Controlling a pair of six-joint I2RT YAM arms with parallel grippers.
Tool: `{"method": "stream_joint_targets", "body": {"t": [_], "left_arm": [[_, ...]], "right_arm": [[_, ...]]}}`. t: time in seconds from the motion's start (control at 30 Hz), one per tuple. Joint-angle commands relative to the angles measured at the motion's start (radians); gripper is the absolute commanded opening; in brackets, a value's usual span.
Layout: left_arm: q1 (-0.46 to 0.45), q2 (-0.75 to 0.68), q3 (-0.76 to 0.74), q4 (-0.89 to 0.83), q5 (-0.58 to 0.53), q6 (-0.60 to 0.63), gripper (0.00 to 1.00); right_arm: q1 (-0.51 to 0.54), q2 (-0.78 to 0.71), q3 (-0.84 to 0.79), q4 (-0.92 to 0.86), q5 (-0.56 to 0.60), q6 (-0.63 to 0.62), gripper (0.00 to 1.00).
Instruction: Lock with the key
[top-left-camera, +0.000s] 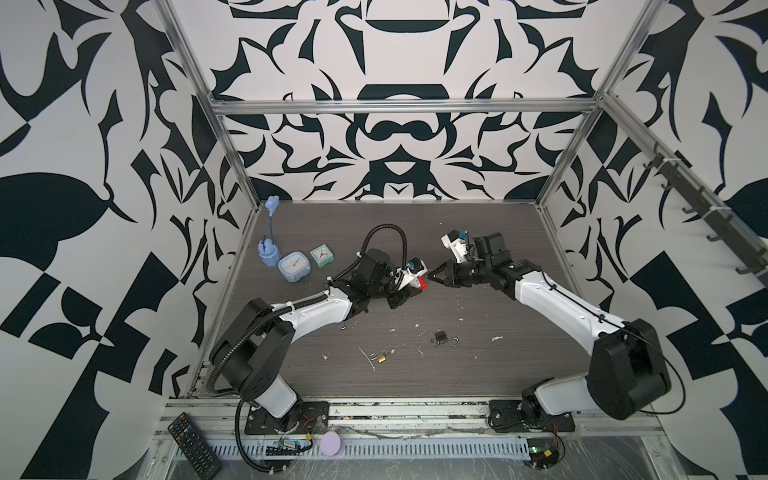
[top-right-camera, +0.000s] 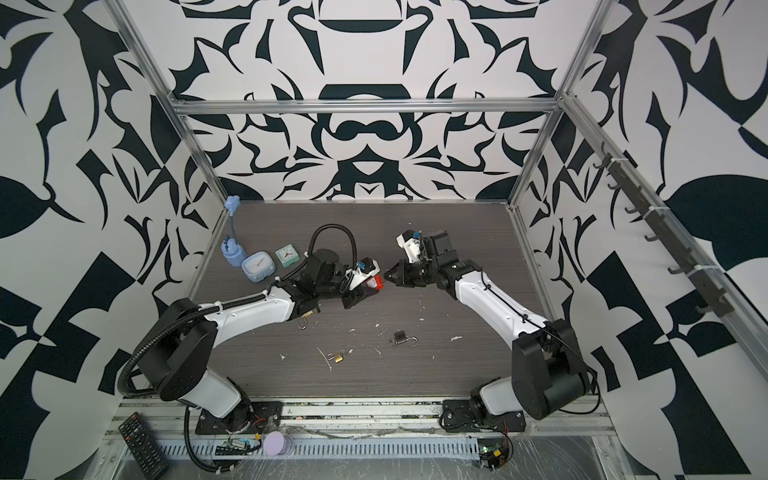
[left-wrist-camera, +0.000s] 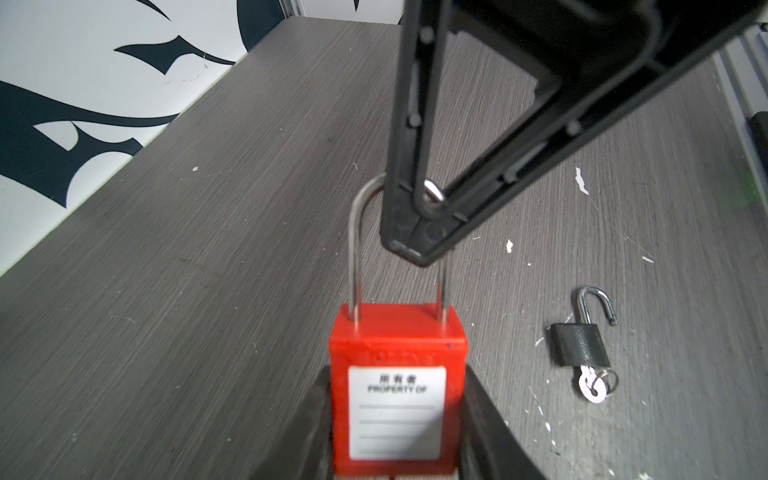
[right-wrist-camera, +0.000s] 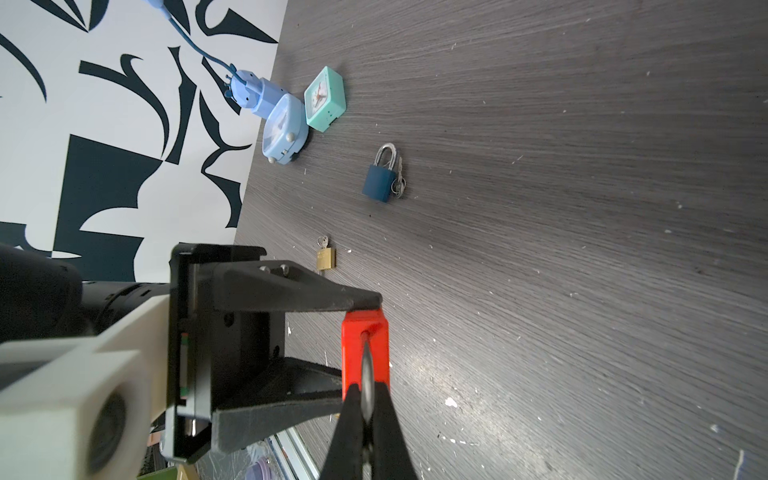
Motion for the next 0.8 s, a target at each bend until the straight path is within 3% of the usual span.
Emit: {"method": "stream_joint_targets", "body": {"t": [0.0, 0.13, 0.23, 0.33, 0.47, 0.7, 0.77], "left_arm": [[-0.023, 0.01, 0.058, 0.186, 0.041, -0.035, 0.11], [-0.024, 0.021, 0.055, 0.206, 0.048, -0.057, 0.0], [-0.024, 0.033, 0.049, 0.22, 0.031, -0.096, 0.0], [-0.022, 0.03, 0.03, 0.209, -0.021, -0.141, 0.0], [-0.01, 0.004, -0.013, 0.197, -0.068, -0.215, 0.0], [-0.001, -0.021, -0.028, 0.327, -0.125, -0.489, 0.0], [0.006, -0.015, -0.022, 0.39, -0.131, -0.582, 0.0]], "right_arm": [[0.063, 0.016, 0.031, -0.044, -0.112, -0.007, 0.0], [0.063, 0.021, 0.057, -0.065, -0.099, -0.016, 0.0], [0.062, 0.004, 0.088, -0.075, -0.052, -0.018, 0.09], [0.056, -0.037, 0.137, -0.142, 0.096, -0.012, 0.22], [0.051, -0.127, 0.157, -0.154, 0.21, -0.017, 0.36], [0.05, -0.266, 0.083, -0.037, 0.222, -0.047, 0.57], [0.051, -0.295, 0.062, -0.015, 0.236, -0.048, 0.59]]}}
